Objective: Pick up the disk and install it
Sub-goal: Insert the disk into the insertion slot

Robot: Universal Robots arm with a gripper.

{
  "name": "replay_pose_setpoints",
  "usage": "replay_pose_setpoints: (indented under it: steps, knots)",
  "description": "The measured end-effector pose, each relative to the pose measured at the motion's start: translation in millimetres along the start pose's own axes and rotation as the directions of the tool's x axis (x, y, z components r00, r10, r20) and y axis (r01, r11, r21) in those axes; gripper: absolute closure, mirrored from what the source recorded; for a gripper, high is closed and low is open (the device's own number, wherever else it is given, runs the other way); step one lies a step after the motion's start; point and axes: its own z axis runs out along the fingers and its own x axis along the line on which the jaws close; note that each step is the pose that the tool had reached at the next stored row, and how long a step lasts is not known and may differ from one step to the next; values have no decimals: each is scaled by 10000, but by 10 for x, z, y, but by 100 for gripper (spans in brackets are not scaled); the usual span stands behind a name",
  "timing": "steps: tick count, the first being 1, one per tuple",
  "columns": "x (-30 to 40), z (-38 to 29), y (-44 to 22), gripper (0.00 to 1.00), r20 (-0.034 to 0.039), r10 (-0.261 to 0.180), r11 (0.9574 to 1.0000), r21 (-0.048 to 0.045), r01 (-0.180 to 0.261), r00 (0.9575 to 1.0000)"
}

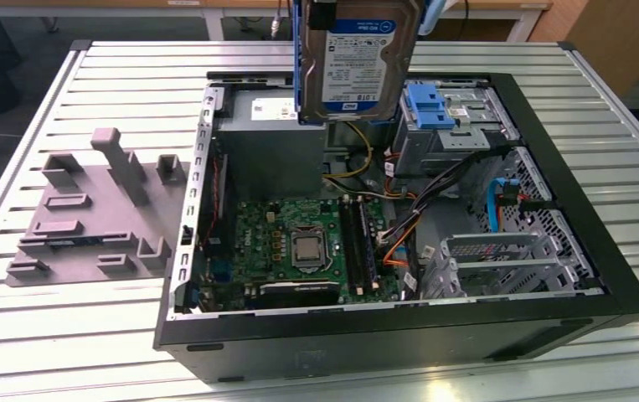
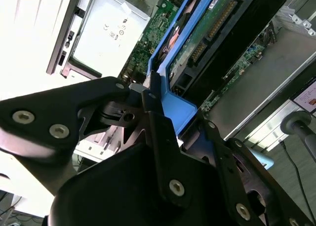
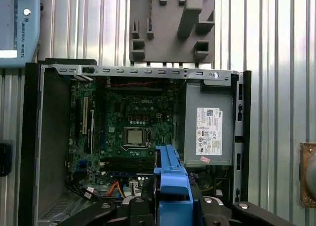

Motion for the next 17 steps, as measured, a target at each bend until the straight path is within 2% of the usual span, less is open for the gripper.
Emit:
replay_pose_setpoints:
  steps: [4, 6, 14, 17]
  knots:
    - [1, 0, -1, 64, 0, 0, 10000, 1, 0, 10000]
    - [24, 0, -2, 64, -1, -2, 10000, -1, 2, 10000]
    - [280, 4, -1, 64, 0, 0, 10000, 1, 0, 10000]
    - [318, 9, -1, 64, -10, 72, 10000, 2, -72, 10000]
